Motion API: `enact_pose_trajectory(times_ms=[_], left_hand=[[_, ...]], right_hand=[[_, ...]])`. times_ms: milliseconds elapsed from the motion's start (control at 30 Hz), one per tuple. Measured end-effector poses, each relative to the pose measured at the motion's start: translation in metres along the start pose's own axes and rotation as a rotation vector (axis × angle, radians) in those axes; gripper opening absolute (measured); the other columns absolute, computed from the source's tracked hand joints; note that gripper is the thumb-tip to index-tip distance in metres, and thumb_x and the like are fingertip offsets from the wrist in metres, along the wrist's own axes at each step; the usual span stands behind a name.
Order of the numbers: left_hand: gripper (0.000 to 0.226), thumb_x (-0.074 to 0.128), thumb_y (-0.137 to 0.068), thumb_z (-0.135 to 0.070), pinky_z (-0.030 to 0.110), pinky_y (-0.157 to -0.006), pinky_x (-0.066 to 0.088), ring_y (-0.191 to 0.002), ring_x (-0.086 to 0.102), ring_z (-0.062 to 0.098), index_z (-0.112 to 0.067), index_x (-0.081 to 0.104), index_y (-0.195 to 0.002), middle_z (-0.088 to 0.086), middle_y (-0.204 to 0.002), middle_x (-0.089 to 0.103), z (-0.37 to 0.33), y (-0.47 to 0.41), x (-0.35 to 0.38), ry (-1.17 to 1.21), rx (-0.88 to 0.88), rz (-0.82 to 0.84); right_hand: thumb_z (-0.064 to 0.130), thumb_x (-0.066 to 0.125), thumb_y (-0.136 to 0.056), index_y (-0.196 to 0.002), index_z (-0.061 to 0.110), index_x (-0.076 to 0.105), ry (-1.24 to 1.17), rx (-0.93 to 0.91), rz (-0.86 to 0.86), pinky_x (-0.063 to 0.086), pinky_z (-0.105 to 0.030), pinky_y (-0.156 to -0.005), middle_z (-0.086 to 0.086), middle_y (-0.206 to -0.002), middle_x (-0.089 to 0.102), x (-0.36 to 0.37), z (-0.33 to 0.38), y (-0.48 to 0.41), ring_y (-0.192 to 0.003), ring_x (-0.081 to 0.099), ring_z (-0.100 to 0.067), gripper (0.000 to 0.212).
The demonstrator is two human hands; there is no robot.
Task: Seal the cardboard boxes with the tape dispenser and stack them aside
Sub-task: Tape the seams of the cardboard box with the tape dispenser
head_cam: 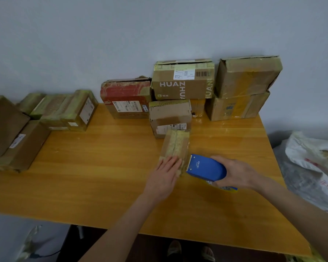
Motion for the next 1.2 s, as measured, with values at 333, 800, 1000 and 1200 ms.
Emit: enact_pose_trajectory(times_ms=[333, 800, 1000, 1200], left_hand=[[0.047, 0.038, -0.104, -0.027, 0.035, -0.122, 0.001, -0.148, 0.009, 0.018, -0.030, 0.015, -0.145, -0.003, -0.157, 0.016, 0.012, -0.013, -0.006, 0.104, -0.020, -0.102], [0.045, 0.047, -0.100, -0.014, 0.043, -0.118, 0.025, -0.145, 0.022, 0.023, -0.021, 0.040, -0.144, 0.002, -0.152, 0.034, 0.010, -0.014, -0.012, 0.168, -0.058, -0.158], [0.046, 0.050, -0.098, -0.010, 0.046, -0.116, 0.028, -0.144, 0.026, 0.027, -0.020, 0.042, -0.142, 0.004, -0.150, 0.038, 0.011, -0.015, -0.012, 0.192, -0.046, -0.171], [0.046, 0.039, -0.103, -0.018, 0.035, -0.121, 0.014, -0.148, 0.014, 0.019, -0.026, 0.031, -0.147, -0.002, -0.156, 0.026, 0.014, -0.016, -0.008, 0.163, -0.057, -0.131]], right_hand=[[0.053, 0.068, -0.076, -0.143, 0.042, 0.023, 0.010, -0.021, 0.002, 0.048, -0.026, -0.067, 0.009, -0.115, 0.056, 0.001, -0.005, 0.000, -0.092, 0.056, -0.013, 0.082], [0.055, 0.065, -0.072, -0.139, 0.049, 0.030, 0.135, 0.030, 0.083, 0.045, -0.028, -0.065, 0.015, -0.103, 0.059, -0.004, -0.006, 0.000, -0.091, 0.057, -0.014, 0.076], [0.058, 0.063, -0.071, -0.146, 0.047, 0.025, 0.227, 0.093, 0.166, 0.033, -0.026, -0.053, 0.014, -0.090, 0.046, 0.006, 0.013, -0.030, -0.086, 0.044, -0.014, 0.085], [0.057, 0.065, -0.067, -0.129, 0.040, 0.051, 0.285, 0.160, 0.250, 0.049, -0.030, -0.058, 0.009, -0.088, 0.062, 0.009, 0.002, -0.035, -0.077, 0.059, -0.015, 0.066]])
Point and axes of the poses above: each hand's wrist, its own y-axis away from the middle knuckle, its own x-axis out of the palm, z = x × y, the point moved 10 cm from there along -y, towards the middle knuckle
